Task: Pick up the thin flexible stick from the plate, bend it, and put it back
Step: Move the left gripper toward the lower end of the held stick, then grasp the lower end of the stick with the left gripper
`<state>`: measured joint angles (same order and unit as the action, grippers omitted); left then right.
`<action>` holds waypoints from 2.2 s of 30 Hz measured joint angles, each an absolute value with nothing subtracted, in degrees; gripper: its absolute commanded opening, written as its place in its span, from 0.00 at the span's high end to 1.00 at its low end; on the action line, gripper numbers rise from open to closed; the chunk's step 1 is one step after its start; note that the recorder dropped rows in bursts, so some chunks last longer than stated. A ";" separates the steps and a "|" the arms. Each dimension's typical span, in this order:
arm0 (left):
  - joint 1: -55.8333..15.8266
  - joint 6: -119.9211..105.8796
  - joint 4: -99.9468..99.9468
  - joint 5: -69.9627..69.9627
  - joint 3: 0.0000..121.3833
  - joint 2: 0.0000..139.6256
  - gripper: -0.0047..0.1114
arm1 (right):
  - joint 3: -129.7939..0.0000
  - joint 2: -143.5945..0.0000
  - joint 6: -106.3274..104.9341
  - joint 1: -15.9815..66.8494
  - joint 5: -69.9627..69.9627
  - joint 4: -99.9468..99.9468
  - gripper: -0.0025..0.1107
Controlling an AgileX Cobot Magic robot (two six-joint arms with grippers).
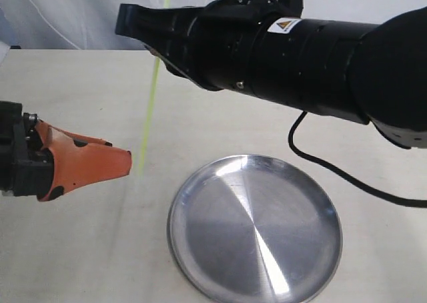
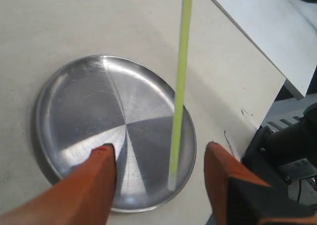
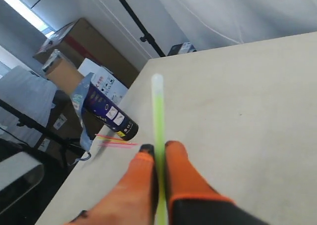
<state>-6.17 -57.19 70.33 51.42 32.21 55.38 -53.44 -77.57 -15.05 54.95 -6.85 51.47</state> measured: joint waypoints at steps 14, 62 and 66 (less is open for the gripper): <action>-6.17 -60.48 71.91 53.06 32.21 55.89 0.80 | -55.38 -78.50 -13.04 59.36 -11.82 50.96 0.99; -6.27 -70.99 74.85 56.62 32.73 56.34 0.96 | -55.47 -86.49 -16.03 59.46 -18.57 41.29 0.99; -6.27 -71.36 74.85 55.77 32.82 56.34 0.96 | -55.47 -86.85 -16.03 59.46 -18.79 41.60 0.99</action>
<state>-6.27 -71.36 74.85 55.77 32.82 56.34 -55.47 -86.85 -16.03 59.46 -18.79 41.60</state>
